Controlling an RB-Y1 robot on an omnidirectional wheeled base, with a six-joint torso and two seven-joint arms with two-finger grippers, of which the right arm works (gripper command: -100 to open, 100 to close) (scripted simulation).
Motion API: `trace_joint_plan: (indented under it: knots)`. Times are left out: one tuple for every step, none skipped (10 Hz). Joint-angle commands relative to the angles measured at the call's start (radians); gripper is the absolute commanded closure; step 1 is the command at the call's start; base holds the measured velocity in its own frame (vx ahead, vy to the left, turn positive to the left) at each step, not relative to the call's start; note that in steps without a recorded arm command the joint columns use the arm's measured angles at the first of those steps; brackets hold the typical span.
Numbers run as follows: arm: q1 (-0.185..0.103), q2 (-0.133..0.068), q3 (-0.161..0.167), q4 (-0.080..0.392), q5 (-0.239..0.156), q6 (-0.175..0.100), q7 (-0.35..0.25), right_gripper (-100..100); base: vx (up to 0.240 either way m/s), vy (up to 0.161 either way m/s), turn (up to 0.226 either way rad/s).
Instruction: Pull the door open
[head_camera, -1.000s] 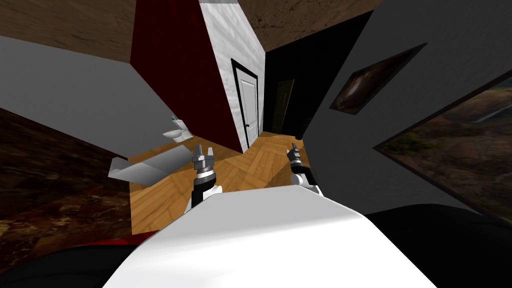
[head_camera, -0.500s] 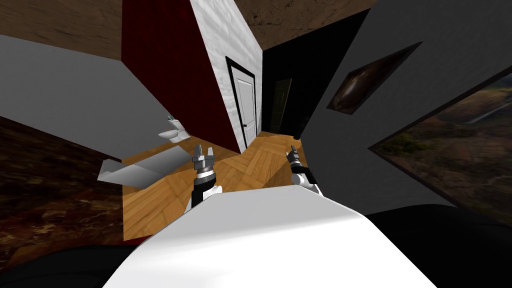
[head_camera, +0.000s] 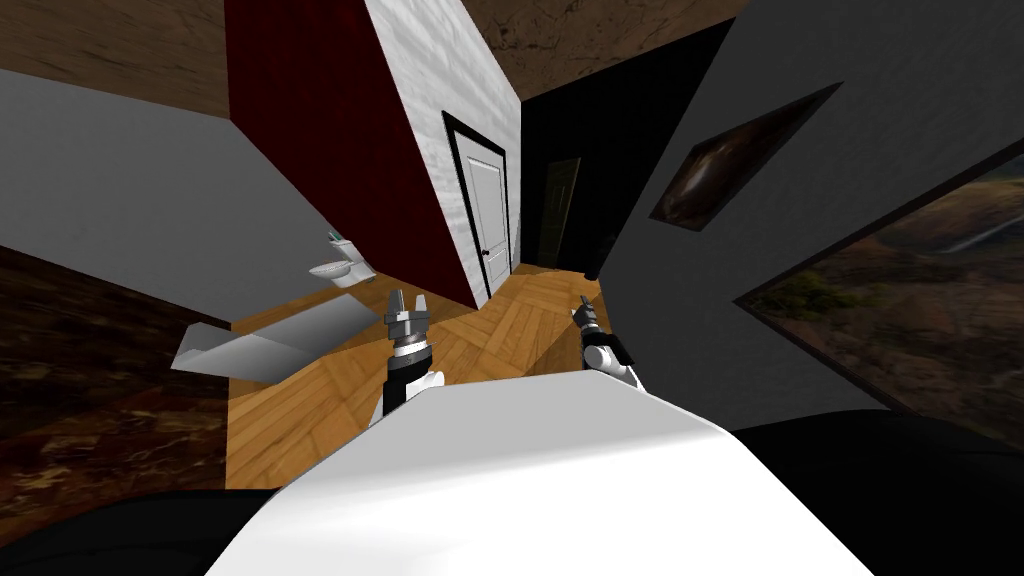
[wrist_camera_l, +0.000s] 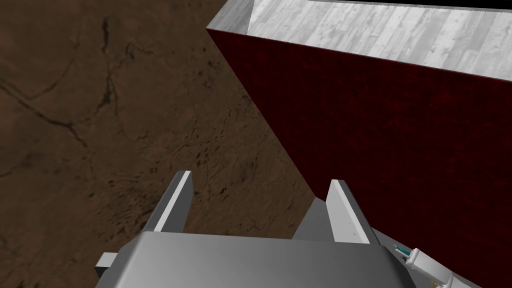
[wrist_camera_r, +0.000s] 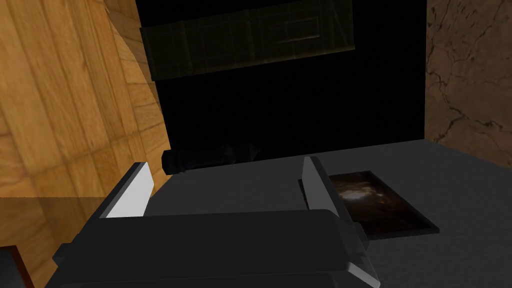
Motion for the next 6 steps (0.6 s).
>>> trace_joint_plan:
  knots:
    - [-0.011, -0.003, -0.012, 0.025, -0.033, 0.032, 0.015, -100, 0.1, -0.091, -0.014]
    - [-0.017, -0.005, -0.018, 0.04, -0.054, 0.048, 0.024, -100, 0.105, -0.108, -0.019]
    - [-0.023, -0.008, -0.023, 0.056, -0.074, 0.064, 0.032, -100, 0.084, -0.116, -0.011]
    - [-0.03, -0.009, -0.029, 0.073, -0.096, 0.082, 0.041, -100, 0.108, -0.113, -0.003]
    - [-0.034, -0.01, -0.033, 0.084, -0.11, 0.093, 0.047, -100, 0.115, -0.081, 0.009]
    - [-0.04, -0.012, -0.039, 0.101, -0.132, 0.111, 0.057, -100, 0.11, -0.051, 0.005]
